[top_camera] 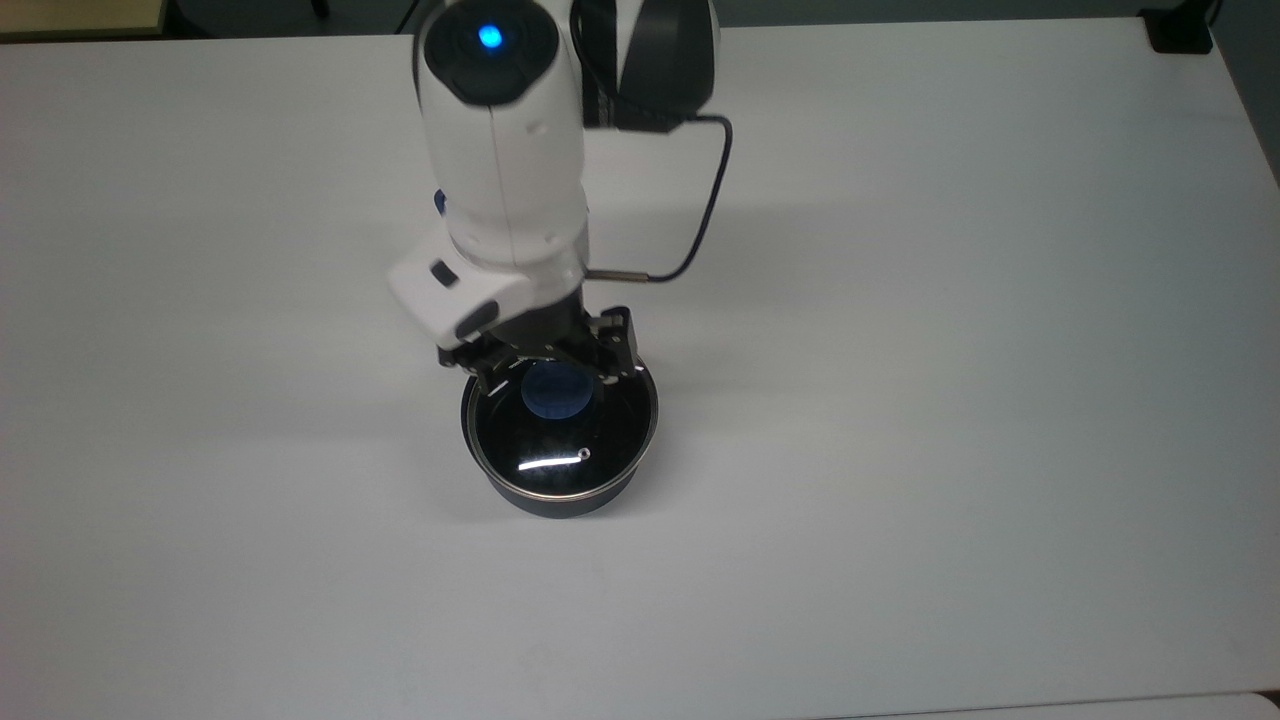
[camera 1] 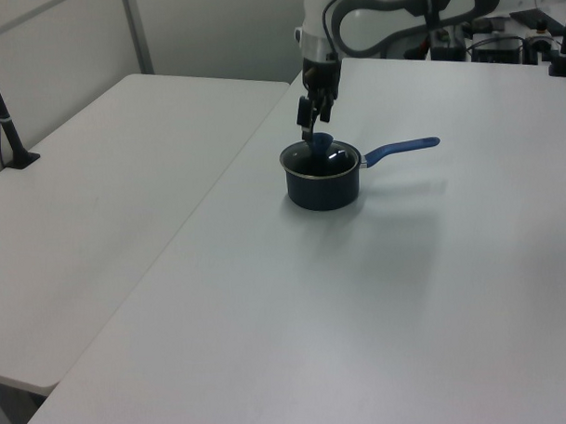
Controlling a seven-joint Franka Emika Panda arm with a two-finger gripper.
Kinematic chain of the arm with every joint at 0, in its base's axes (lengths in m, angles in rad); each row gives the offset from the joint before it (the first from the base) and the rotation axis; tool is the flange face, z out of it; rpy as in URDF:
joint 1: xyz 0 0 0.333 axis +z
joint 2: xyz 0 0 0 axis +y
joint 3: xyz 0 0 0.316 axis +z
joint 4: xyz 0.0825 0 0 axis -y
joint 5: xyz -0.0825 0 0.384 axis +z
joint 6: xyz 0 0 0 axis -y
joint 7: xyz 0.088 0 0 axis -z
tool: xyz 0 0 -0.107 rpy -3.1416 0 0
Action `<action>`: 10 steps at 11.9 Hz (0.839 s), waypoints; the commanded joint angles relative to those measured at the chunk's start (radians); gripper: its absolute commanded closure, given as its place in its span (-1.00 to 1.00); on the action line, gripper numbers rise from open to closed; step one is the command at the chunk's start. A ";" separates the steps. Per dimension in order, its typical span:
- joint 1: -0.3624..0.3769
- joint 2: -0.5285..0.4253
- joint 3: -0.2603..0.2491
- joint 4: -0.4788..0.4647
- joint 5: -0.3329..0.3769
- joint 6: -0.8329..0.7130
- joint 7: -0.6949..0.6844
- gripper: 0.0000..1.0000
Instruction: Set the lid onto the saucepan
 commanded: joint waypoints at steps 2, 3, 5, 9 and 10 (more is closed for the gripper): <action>-0.033 -0.329 -0.016 -0.195 0.010 -0.214 -0.016 -1.00; -0.033 -0.407 -0.017 -0.263 0.010 -0.248 -0.022 -1.00; -0.030 -0.535 -0.022 -0.357 0.012 -0.323 -0.010 -1.00; 0.048 -0.614 -0.118 -0.437 0.006 -0.310 -0.045 -1.00; 0.050 -0.617 -0.118 -0.441 0.002 -0.290 -0.112 -1.00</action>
